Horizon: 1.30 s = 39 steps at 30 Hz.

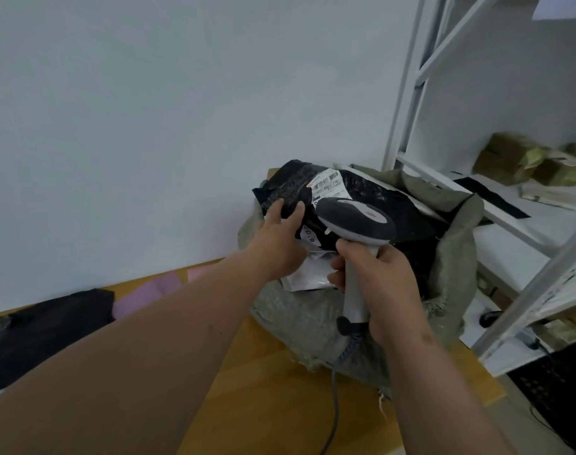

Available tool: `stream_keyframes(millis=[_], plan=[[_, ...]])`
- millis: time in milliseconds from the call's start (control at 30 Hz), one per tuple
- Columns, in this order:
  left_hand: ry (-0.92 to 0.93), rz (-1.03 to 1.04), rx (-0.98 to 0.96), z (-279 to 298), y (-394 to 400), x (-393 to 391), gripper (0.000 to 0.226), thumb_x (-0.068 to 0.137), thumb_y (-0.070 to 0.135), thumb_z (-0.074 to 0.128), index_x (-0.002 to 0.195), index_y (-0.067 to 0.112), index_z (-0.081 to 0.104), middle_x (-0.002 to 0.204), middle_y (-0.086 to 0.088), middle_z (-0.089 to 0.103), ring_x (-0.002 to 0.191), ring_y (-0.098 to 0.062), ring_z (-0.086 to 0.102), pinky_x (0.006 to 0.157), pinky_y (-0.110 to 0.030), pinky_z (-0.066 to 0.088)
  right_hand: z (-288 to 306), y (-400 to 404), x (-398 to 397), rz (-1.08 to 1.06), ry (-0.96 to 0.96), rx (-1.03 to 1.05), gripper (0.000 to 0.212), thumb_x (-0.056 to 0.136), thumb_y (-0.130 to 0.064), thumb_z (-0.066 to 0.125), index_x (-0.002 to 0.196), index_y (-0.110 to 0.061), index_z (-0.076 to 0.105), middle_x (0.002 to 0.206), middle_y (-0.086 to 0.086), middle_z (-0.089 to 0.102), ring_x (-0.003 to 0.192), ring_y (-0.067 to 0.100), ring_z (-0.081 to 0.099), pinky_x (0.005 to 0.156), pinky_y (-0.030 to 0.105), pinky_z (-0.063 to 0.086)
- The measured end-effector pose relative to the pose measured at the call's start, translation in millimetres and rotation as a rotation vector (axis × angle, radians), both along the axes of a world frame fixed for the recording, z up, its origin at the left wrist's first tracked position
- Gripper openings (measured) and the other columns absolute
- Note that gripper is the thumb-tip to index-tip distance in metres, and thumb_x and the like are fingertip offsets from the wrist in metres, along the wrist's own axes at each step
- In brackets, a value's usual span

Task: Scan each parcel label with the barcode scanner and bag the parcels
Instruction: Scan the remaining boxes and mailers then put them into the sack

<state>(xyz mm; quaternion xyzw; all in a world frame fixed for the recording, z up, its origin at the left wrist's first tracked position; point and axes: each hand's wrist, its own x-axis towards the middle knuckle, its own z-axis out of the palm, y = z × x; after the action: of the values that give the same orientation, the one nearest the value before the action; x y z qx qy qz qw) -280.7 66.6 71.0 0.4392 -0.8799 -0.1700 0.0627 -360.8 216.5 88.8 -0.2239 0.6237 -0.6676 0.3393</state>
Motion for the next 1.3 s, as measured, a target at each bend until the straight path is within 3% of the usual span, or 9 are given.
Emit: stream_keyframes(millis=[133,233,400,567,733,867,1000,1133,1300], plan=[[0.011,0.001,-0.007,-4.3,-8.5,-9.9,0.076,0.094,0.033,0.054,0.155,0.038,0.008,0.152,-0.006,0.02,0.137,-0.031,0.028,0.111,-0.036,0.027,-2.8,-3.3,-2.0,0.036,-0.002,0.016,0.009,0.09,-0.021,0.07,0.086,-0.014,0.068,0.072,0.004,0.069,0.058,0.011,0.066,0.059,0.025,0.058],[0.044,-0.057,0.04,-2.4,-12.3,-13.8,0.087,0.095,0.031,0.056,0.155,0.035,-0.008,0.149,-0.003,0.042,0.134,-0.025,0.042,0.11,-0.036,0.027,-4.0,-7.5,-0.6,0.053,0.004,0.033,0.008,0.089,-0.022,0.07,0.088,-0.015,0.068,0.077,0.006,0.07,0.059,0.012,0.067,0.061,0.027,0.059],[0.064,0.035,-0.03,-1.3,-13.4,17.4,0.081,0.096,0.037,0.053,0.153,0.043,-0.004,0.164,0.008,0.004,0.148,-0.028,0.014,0.115,-0.053,0.016,-5.6,-16.7,9.6,0.076,0.024,0.042,0.009,0.09,-0.022,0.069,0.092,-0.013,0.068,0.077,0.005,0.071,0.058,0.01,0.068,0.055,0.021,0.054],[0.148,0.214,-0.027,-17.1,-26.7,74.9,0.067,0.098,0.04,0.05,0.153,0.04,0.014,0.161,0.006,0.02,0.145,-0.026,0.022,0.113,-0.053,0.021,-6.3,-31.6,41.7,0.144,0.068,0.095,0.012,0.089,-0.024,0.069,0.088,-0.012,0.067,0.073,0.005,0.07,0.055,0.009,0.066,0.061,0.028,0.055],[0.119,0.327,0.069,-48.2,-37.0,158.8,0.067,0.097,0.038,0.053,0.154,0.034,0.019,0.159,0.003,0.024,0.143,-0.027,0.024,0.115,-0.051,0.025,-14.9,-51.1,99.7,0.216,0.139,0.155,0.016,0.087,-0.025,0.069,0.086,-0.009,0.067,0.072,0.004,0.07,0.052,0.007,0.065,0.064,0.031,0.056],[0.012,0.469,0.177,-74.9,-44.2,234.8,0.062,0.099,0.042,0.048,0.153,0.035,0.019,0.159,0.004,0.024,0.143,-0.025,0.027,0.111,-0.047,0.028,-29.8,-71.1,155.3,0.294,0.203,0.219,0.021,0.085,-0.026,0.069,0.087,-0.006,0.068,0.074,0.008,0.071,0.055,0.007,0.067,0.076,0.042,0.059],[-0.054,0.533,0.232,-105.1,-44.5,314.2,0.06,0.096,0.044,0.048,0.152,0.035,0.025,0.155,0.004,0.03,0.138,-0.026,0.033,0.108,-0.047,0.033,-43.2,-89.3,212.0,0.329,0.231,0.227,0.014,0.086,-0.024,0.069,0.086,-0.01,0.066,0.073,0.005,0.071,0.056,0.009,0.065,0.065,0.032,0.057],[-0.101,0.591,0.297,-130.9,-46.2,381.9,0.06,0.094,0.046,0.047,0.15,0.035,0.029,0.153,0.002,0.033,0.135,-0.028,0.036,0.107,-0.048,0.034,-57.9,-107.7,260.2,0.393,0.294,0.27,0.016,0.084,-0.023,0.068,0.085,-0.007,0.066,0.071,0.009,0.07,0.064,0.016,0.065,0.073,0.043,0.056],[-0.164,0.667,0.313,-156.4,-52.9,434.8,0.062,0.094,0.046,0.048,0.151,0.029,0.03,0.152,-0.001,0.035,0.135,-0.027,0.038,0.108,-0.05,0.034,-74.7,-125.7,300.3,0.46,0.32,0.311,0.013,0.088,-0.022,0.065,0.089,-0.009,0.066,0.069,0.001,0.069,0.051,0.001,0.064,0.068,0.035,0.055]])
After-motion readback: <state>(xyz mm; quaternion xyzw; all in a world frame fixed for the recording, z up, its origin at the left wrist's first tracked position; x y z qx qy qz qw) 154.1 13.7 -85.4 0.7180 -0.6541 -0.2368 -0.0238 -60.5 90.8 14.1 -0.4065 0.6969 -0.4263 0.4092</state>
